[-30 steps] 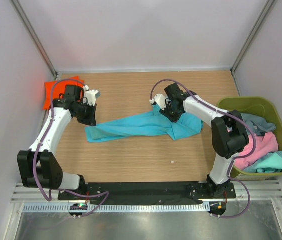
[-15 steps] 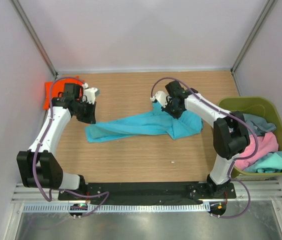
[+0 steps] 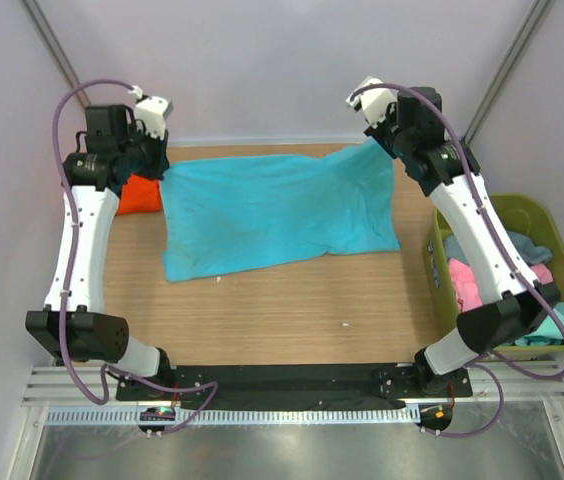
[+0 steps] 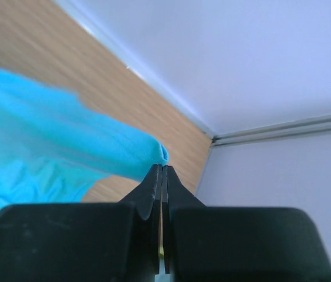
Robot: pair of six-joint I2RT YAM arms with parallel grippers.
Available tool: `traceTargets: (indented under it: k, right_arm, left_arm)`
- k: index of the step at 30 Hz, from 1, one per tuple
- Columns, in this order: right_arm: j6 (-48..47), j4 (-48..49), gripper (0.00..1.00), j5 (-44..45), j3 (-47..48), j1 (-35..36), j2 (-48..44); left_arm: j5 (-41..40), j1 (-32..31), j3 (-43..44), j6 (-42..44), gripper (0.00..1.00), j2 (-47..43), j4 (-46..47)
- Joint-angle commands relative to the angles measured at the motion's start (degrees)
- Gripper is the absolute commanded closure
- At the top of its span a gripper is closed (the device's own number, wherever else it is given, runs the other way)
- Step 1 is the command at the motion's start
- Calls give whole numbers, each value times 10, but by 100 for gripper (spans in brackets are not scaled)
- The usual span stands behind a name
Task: Fold and stack the t-shirts
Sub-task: Flatten the tshirt out
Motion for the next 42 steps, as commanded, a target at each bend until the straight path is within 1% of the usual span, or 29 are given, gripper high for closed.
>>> traceTargets:
  k: [1, 2, 4, 7, 9, 10, 13, 15, 19, 23, 27, 30, 36, 39, 42]
  right_arm:
    - [10, 61, 98, 44, -4, 3, -51]
    - [10, 82, 98, 47, -9, 3, -60]
    - [10, 94, 98, 52, -12, 0, -79]
    - [15, 97, 98, 56, 20, -1, -82]
    - [18, 93, 99, 62, 67, -1, -75]
    - [19, 91, 99, 62, 107, -2, -73]
    - [31, 91, 98, 63, 160, -2, -65]
    - [46, 94, 99, 63, 202, -1, -64]
    - [99, 56, 99, 57, 273, -1, -63]
    - [136, 23, 99, 50, 276, -1, -96]
    - [140, 6, 99, 42, 273, -1, -136]
    - [132, 2, 99, 35, 282, -2, -151]
    - [101, 4, 99, 29, 336, -2, -146]
    - [92, 18, 99, 24, 335, -3, -140]
    - [92, 35, 99, 25, 303, -2, -138]
  left_arm:
    - [-18, 7, 96, -1, 100, 27, 16]
    - [-17, 7, 144, -4, 100, 34, 10]
    - [-12, 7, 190, -6, 100, 55, -10]
    - [-7, 7, 267, -14, 100, 67, -23]
    - [-1, 7, 314, -23, 100, 69, -23]
    - [0, 7, 327, -26, 100, 68, -22]
    - [6, 7, 369, -32, 100, 63, -22]
    - [6, 7, 372, -32, 100, 48, -17]
    - [3, 7, 360, -33, 100, 9, -9]
    - [4, 7, 338, -37, 100, -42, -7]
    - [4, 7, 308, -32, 100, -110, 3]
    - [2, 7, 297, -23, 100, -142, 11]
    - [-18, 7, 319, -15, 100, -150, 15]
    - [-26, 7, 324, -8, 100, -142, 11]
    - [-29, 7, 303, 6, 100, -134, 10]
